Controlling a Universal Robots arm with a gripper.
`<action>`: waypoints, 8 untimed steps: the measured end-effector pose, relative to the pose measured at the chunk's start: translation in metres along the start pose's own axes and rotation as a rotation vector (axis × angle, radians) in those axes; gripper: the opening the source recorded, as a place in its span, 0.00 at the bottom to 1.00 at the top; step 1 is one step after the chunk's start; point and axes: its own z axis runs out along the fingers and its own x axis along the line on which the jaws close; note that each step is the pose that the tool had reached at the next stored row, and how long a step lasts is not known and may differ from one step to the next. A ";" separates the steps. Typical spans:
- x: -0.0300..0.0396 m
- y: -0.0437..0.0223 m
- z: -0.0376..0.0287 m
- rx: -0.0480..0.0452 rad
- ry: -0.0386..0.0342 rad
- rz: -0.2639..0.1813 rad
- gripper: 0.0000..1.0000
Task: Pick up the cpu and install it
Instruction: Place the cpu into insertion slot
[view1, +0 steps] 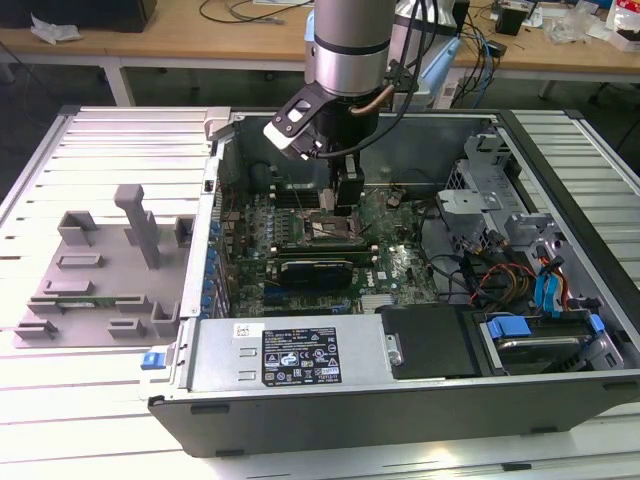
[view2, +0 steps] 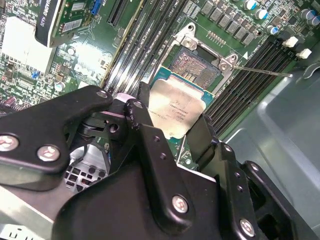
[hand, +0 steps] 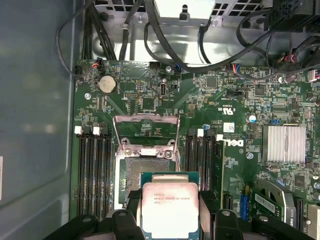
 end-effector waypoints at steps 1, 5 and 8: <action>0.0000 0.0000 0.0000 0.0000 0.0000 0.000 0.55; 0.0000 0.0000 0.0000 0.0000 0.0000 0.000 0.55; 0.0000 0.0000 0.0017 -0.0002 0.0002 0.000 0.55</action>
